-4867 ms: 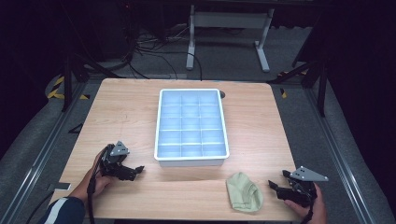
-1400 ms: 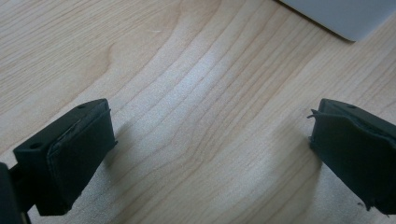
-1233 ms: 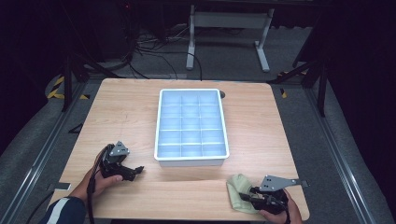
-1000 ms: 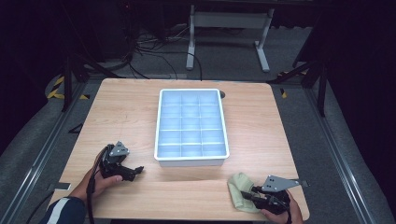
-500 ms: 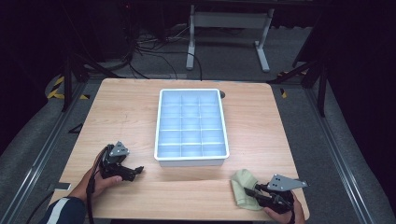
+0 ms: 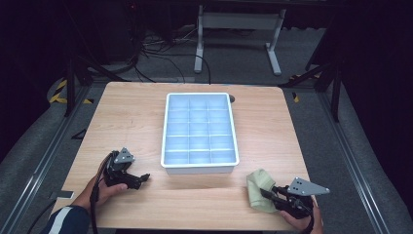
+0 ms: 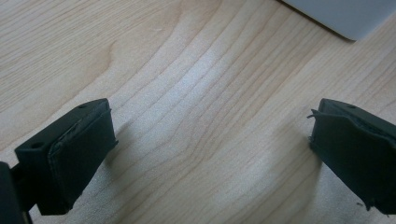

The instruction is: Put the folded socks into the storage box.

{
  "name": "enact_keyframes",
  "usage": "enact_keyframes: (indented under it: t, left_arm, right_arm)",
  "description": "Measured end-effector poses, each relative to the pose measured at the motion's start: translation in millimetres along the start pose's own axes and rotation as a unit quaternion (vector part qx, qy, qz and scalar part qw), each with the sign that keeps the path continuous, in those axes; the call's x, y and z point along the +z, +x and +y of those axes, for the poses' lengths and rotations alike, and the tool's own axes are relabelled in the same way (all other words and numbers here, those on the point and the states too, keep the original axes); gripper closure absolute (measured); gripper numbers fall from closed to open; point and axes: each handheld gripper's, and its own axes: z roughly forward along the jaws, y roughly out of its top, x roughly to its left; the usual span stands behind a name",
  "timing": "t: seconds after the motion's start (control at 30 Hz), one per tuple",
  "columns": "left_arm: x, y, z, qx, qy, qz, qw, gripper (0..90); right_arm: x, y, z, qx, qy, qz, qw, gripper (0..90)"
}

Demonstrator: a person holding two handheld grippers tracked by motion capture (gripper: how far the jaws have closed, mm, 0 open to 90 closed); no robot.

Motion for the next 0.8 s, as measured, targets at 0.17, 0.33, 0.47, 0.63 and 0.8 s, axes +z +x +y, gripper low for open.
enact_keyframes:
  t: [0.17,0.33,0.47,0.63,0.8]
  left_arm:
    - [0.0,0.1,0.1,0.0,0.0,0.0,1.0,0.2]
    - [0.1,0.2,0.1,0.001,0.0,0.0,1.0,0.2]
    - [0.1,0.2,0.1,0.001,0.0,0.0,1.0,0.2]
    - [0.1,0.1,0.1,0.001,0.0,0.0,1.0,0.2]
    - [0.0,0.1,0.1,0.0,0.0,0.0,1.0,0.2]
  right_arm:
    - [-4.0,-5.3,9.3,-0.01,-0.009,-0.014,0.9998,72.8]
    - [-8.6,-13.1,22.4,-0.007,-0.032,-0.011,0.9994,72.9]
    - [-11.1,-17.2,35.3,-0.011,-0.045,-0.011,0.9989,73.0]
    - [-9.6,-16.5,56.7,-0.033,-0.051,-0.016,0.998,73.0]
    - [-3.7,-13.7,75.3,-0.053,-0.043,-0.029,0.9972,73.0]
